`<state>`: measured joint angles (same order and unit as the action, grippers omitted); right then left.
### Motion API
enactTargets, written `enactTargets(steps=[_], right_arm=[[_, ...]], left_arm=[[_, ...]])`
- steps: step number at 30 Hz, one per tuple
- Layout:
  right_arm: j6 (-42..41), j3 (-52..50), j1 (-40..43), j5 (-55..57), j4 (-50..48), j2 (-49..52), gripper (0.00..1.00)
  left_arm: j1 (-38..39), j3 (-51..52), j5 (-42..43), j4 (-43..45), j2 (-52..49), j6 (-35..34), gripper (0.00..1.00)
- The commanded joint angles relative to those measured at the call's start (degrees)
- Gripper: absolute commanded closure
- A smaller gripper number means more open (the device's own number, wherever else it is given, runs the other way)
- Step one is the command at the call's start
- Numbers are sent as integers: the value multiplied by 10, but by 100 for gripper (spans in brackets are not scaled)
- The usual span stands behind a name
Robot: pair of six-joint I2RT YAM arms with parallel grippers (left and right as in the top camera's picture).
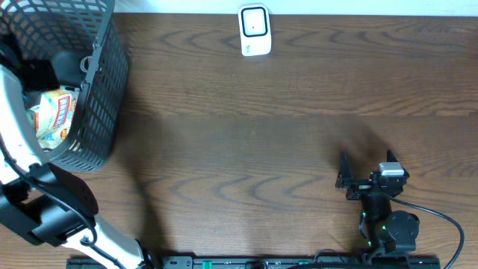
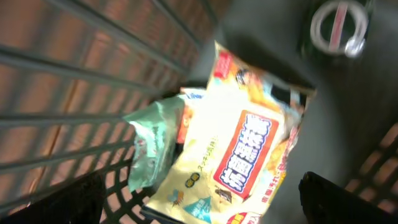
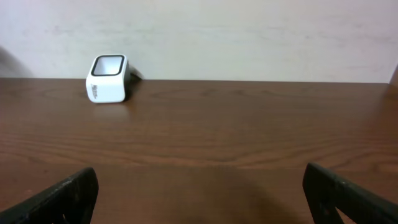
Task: Scan the item barcode
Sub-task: 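Reach the left gripper into the basket and grasp the yellow snack bag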
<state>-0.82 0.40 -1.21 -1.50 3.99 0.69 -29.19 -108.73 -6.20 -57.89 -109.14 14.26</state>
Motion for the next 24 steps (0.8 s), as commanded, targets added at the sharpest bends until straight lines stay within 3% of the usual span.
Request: enactTargets(steps=[1, 15, 24], right_arm=[[5, -1, -5, 3, 2, -4, 1], [5, -1, -5, 3, 2, -4, 1], [5, -1, -5, 3, 2, -4, 1]], left_arm=[[7, 39, -5, 18, 12, 58, 2], [9, 204, -5, 94, 11, 85, 2], [9, 252, -5, 149, 1, 106, 2]])
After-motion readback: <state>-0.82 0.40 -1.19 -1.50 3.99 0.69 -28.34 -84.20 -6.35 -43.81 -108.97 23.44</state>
